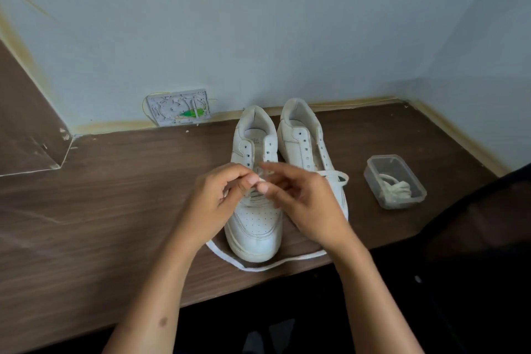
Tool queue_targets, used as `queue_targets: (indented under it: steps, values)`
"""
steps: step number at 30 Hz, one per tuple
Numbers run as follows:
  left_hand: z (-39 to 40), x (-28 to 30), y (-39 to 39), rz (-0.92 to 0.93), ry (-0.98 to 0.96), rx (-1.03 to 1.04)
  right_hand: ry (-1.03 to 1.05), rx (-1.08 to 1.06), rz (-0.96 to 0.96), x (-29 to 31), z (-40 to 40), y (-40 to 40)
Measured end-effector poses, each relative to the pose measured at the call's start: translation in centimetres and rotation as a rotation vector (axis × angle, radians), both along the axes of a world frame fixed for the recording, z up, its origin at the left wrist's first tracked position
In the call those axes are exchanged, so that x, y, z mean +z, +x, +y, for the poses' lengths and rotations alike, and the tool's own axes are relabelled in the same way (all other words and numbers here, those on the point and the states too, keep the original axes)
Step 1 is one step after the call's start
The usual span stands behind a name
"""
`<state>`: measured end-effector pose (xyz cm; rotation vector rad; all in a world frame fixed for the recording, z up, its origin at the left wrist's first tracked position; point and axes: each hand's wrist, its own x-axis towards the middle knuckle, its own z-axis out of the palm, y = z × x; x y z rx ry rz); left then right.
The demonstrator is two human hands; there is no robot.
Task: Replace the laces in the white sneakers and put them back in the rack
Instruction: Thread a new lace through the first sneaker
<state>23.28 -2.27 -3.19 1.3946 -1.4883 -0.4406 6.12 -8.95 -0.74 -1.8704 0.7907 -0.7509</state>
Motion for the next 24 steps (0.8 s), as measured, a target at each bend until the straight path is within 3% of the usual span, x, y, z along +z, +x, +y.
queue_targets:
  steps: [3,9,19,21,24]
  values:
    - [0.0,0.1,0.6,0.021,0.020,0.016,-0.064,-0.028,0.007,-0.5,-0.1,0.4]
    - [0.2,0.1,2.5,0.091,0.085,0.062,-0.156,-0.352,-0.039,-0.2,-1.6,-1.8]
    - [-0.3,-0.1,3.8,0.142,0.005,0.198,-0.267,-0.722,-0.006,-0.2,-2.2,-2.4]
    - [-0.5,0.2,3.2,0.103,-0.038,0.191,-0.374,-0.683,0.010,0.0,-1.7,-1.8]
    - [-0.8,0.7,1.7,0.041,-0.096,0.167,-0.374,-0.394,-0.023,0.1,-0.8,-0.3]
